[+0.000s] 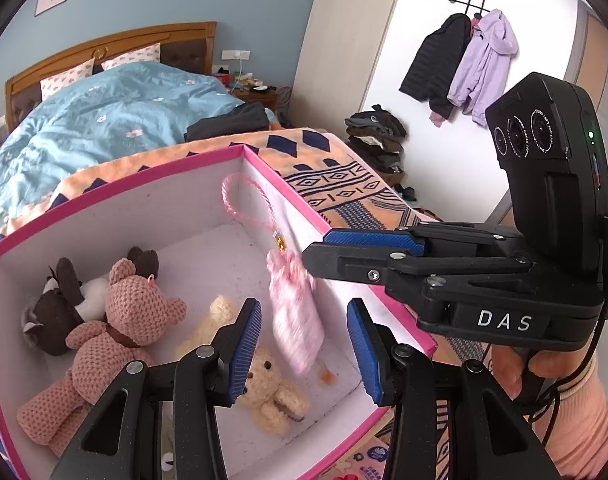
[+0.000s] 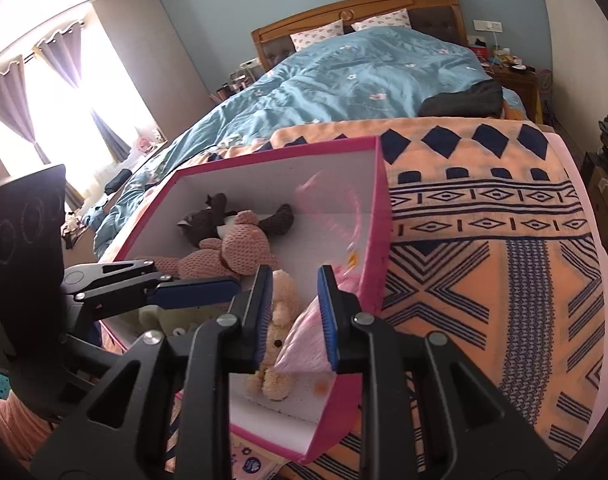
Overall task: Organize objects
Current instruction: 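Carry the pink pouch over the pink box and open the left gripper, then grasp the pink floral tissue pack off the black book with the left gripper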
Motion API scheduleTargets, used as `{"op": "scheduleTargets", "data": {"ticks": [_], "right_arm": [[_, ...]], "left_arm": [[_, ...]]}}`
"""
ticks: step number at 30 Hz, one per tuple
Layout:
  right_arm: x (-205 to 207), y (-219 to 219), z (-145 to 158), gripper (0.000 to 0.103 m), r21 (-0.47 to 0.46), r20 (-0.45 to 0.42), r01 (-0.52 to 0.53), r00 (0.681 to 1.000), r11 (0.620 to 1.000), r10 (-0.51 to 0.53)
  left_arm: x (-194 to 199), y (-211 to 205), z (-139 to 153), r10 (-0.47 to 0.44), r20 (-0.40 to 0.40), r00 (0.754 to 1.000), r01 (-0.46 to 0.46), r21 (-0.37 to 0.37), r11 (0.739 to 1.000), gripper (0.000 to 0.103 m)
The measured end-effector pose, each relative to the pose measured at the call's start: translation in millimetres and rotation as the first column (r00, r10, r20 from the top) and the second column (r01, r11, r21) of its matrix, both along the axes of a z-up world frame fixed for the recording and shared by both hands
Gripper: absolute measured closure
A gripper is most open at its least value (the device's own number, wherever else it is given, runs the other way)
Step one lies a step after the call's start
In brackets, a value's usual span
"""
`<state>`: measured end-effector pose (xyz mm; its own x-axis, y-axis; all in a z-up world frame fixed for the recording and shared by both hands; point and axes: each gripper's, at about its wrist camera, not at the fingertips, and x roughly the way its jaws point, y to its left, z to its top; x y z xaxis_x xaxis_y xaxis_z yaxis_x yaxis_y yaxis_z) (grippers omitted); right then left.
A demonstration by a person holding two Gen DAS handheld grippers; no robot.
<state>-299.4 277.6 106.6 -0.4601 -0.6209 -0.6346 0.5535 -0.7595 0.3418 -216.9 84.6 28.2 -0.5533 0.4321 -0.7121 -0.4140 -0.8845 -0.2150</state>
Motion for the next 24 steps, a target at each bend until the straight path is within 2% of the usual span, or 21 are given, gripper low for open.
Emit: {"op": "scheduleTargets", "data": {"ticks": [6, 10, 14, 17, 24], "right_arm": [[8.4, 4.4, 3.7, 0.075, -0.008, -0.022, 0.0, 1.0, 1.0, 0.0], [21.5, 10.1, 9.0, 0.07, -0.026, -0.044, -0.012, 0.999, 1.0, 0.011], [38.3, 20.0, 14.8, 0.068, -0.061, -0.062, -0.029, 0.998, 0.998, 0.025], [53.3, 29.8, 18.0, 0.062, -0.085, -0.08, -0.035, 0.996, 0.996, 0.029], [87.0, 41.3, 10.9, 0.061, -0.11, -0.072, -0.07, 0.995, 0.992, 0.062]], "left_arm": [[13.3, -5.5, 3.9, 0.02, -0.034, 0.999, -0.02, -0.004, 1.0, 0.055], [30.3, -10.1, 10.5, 0.019, -0.071, 0.997, -0.019, 0.01, 1.0, 0.053], [54.7, -17.0, 20.5, 0.016, -0.126, 0.992, -0.012, 0.031, 0.999, 0.046], [73.8, -22.2, 25.7, 0.016, -0.156, 0.988, -0.008, 0.05, 0.999, 0.046], [109.5, -28.4, 23.6, 0.006, -0.178, 0.984, 0.009, 0.083, 0.997, 0.046]]}}
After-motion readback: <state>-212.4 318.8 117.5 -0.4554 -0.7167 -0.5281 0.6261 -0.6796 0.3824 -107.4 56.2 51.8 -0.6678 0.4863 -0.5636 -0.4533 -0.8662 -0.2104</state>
